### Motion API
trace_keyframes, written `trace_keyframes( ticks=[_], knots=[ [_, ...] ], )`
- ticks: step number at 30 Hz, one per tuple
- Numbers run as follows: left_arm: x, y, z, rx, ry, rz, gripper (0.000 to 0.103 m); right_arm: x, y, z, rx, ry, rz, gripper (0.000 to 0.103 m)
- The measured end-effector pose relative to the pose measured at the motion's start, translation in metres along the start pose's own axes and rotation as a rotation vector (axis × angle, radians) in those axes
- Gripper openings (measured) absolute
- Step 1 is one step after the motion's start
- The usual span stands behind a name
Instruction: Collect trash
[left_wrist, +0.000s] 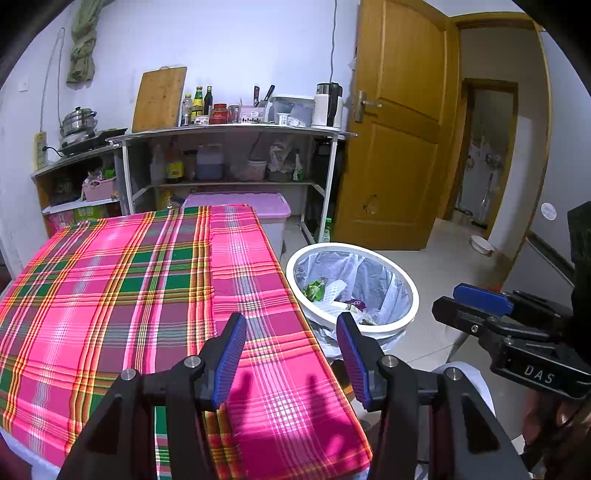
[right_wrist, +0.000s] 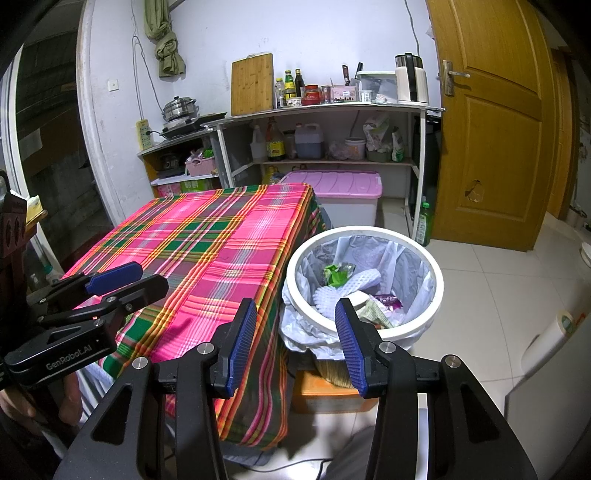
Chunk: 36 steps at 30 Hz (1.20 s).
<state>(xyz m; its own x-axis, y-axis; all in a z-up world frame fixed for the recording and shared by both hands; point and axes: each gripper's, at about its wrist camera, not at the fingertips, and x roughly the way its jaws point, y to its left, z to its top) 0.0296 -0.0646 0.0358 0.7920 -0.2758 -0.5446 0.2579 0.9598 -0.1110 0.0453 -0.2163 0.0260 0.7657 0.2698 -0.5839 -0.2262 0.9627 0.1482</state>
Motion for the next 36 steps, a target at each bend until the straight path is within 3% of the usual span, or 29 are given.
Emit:
trace_keyframes(
  ticks=[36],
  knots=[
    [-0.003,0.007,-0.006,0.016,0.019,0.028,0.051,0.0,0.002,-0.005,-0.004,0.006,-0.001,0.046]
  ],
)
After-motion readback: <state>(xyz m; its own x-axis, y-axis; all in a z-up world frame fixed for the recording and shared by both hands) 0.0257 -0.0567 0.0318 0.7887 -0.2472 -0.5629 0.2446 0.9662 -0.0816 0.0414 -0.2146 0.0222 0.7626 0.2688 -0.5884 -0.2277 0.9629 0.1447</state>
